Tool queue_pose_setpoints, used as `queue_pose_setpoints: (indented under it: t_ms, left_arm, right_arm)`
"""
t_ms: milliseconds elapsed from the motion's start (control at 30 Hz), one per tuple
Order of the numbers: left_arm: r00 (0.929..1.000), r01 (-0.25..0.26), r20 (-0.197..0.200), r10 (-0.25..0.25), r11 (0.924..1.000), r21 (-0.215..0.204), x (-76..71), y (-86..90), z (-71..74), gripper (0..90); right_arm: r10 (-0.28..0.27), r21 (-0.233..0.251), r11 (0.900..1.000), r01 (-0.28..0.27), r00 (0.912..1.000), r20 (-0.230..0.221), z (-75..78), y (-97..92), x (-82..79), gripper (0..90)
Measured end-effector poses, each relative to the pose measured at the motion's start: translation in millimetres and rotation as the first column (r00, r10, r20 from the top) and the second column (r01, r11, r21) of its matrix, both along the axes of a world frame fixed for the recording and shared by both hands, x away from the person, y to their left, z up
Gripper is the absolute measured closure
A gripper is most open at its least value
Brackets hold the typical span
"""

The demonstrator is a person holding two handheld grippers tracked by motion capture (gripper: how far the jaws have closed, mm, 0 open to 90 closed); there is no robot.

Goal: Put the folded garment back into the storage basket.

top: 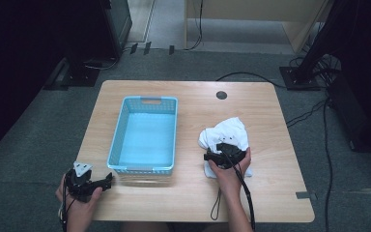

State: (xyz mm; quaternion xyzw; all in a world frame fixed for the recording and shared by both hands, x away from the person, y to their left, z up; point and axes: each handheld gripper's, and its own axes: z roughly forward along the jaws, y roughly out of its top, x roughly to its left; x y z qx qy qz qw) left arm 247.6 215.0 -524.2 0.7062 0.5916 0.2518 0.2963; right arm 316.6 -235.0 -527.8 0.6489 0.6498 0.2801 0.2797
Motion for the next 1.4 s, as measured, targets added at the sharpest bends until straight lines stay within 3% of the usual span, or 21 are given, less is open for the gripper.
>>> queue_pose_setpoints:
  t_ms: [200, 333, 567, 600, 633, 833, 967, 1133, 1300, 1400]
  left_arm:
    - [1.0000, 0.001, 0.000, -0.001, 1.0000, 0.000, 0.0, 0.0, 0.0, 0.1]
    - [1.0000, 0.003, 0.000, -0.003, 1.0000, 0.000, 0.0, 0.0, 0.0, 0.1]
    - [1.0000, 0.005, 0.000, -0.005, 1.0000, 0.001, 0.0, 0.0, 0.0, 0.0]
    - [1.0000, 0.005, -0.001, -0.005, 1.0000, 0.001, 0.0, 0.0, 0.0, 0.0]
    - [1.0000, 0.005, -0.001, -0.005, 1.0000, 0.001, 0.0, 0.0, 0.1, 0.0]
    - [1.0000, 0.005, -0.001, -0.005, 1.0000, 0.001, 0.0, 0.0, 0.0, 0.0]
    - [1.0000, 0.005, 0.000, -0.005, 1.0000, 0.001, 0.0, 0.0, 0.0, 0.1]
    - [1.0000, 0.005, 0.000, -0.005, 1.0000, 0.001, 0.0, 0.0, 0.0, 0.1]
    - [1.0000, 0.004, 0.000, -0.004, 1.0000, 0.000, 0.0, -0.1, 0.0, 0.0]
    - [1.0000, 0.004, 0.001, -0.004, 1.0000, 0.000, 0.1, -0.1, -0.1, 0.1]
  right_arm:
    - [-0.044, 0.002, 0.9990, 0.044, 0.9989, 0.018, 0.8, 0.1, -1.3, 8.7]
    - [-0.055, -0.002, 0.9985, 0.056, 0.9967, 0.059, 1.9, -3.9, -4.6, 30.8]
    - [-0.056, -0.006, 0.9984, 0.056, 0.9956, 0.075, 2.4, -11.5, -7.7, 48.2]
    - [-0.062, -0.012, 0.9979, 0.063, 0.9945, 0.085, 2.4, -14.0, -8.4, 57.7]
    - [-0.065, -0.011, 0.9978, 0.066, 0.9943, 0.085, 2.6, -15.2, -8.9, 60.3]
    - [-0.068, 0.061, 0.9962, 0.062, 0.9931, 0.096, 3.0, -26.1, -9.5, 66.9]
    - [-0.074, 0.077, 0.9948, 0.067, 0.9925, 0.097, 3.0, -28.1, -9.2, 68.7]
    - [-0.065, 0.171, 0.9842, 0.047, 0.9927, 0.102, 2.5, -38.8, -8.0, 71.1]
    - [-0.036, 0.212, 0.9772, 0.014, 0.9942, 0.101, 2.1, -46.7, -8.2, 72.7]
    - [-0.036, 0.203, 0.9790, 0.015, 0.9942, 0.101, 2.2, -46.2, -8.0, 72.8]
